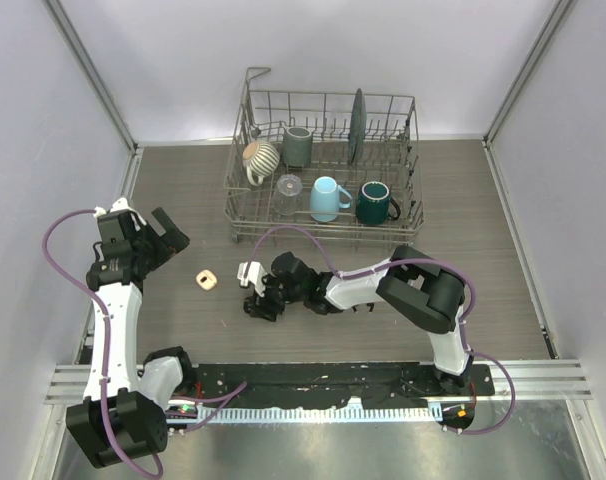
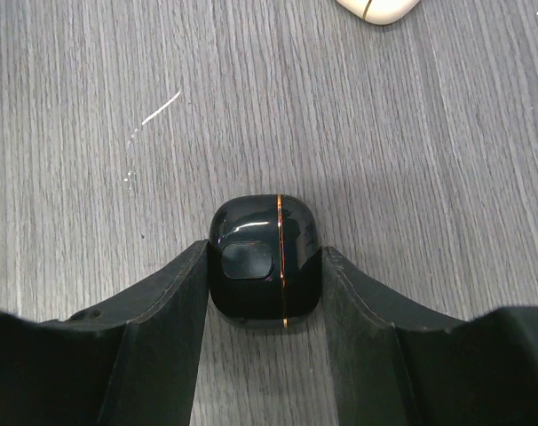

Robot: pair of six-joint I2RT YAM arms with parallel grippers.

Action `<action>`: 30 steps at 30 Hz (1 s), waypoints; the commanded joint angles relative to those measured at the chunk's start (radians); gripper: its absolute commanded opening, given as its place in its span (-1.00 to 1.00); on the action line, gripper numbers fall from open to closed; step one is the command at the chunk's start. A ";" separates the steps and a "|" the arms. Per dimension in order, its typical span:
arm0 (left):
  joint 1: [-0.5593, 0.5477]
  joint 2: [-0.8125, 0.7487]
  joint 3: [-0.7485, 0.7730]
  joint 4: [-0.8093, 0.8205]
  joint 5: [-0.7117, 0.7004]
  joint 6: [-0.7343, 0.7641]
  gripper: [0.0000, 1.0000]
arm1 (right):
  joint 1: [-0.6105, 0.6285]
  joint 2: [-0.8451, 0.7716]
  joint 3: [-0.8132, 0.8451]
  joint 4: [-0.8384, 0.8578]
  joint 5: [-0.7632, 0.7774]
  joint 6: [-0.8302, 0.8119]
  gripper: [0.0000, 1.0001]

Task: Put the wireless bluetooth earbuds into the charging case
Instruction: Pick up the charging case at the center of the board.

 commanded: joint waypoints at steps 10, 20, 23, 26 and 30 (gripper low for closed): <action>0.006 -0.026 -0.022 0.080 0.163 -0.008 1.00 | 0.059 -0.293 -0.129 0.139 0.082 0.100 -0.98; 0.001 -0.078 -0.172 0.519 0.813 -0.233 1.00 | 0.096 -0.735 -0.319 0.036 0.268 -0.016 -0.98; -0.034 -0.099 -0.227 0.731 0.957 -0.396 1.00 | 0.098 -0.856 -0.366 -0.037 0.323 -0.041 -0.98; -0.115 -0.118 -0.220 0.740 0.990 -0.406 1.00 | 0.098 -0.948 -0.397 -0.093 0.387 -0.052 -0.98; -0.291 -0.125 -0.214 0.729 0.965 -0.372 1.00 | 0.101 -1.019 -0.426 -0.134 0.417 -0.062 -0.99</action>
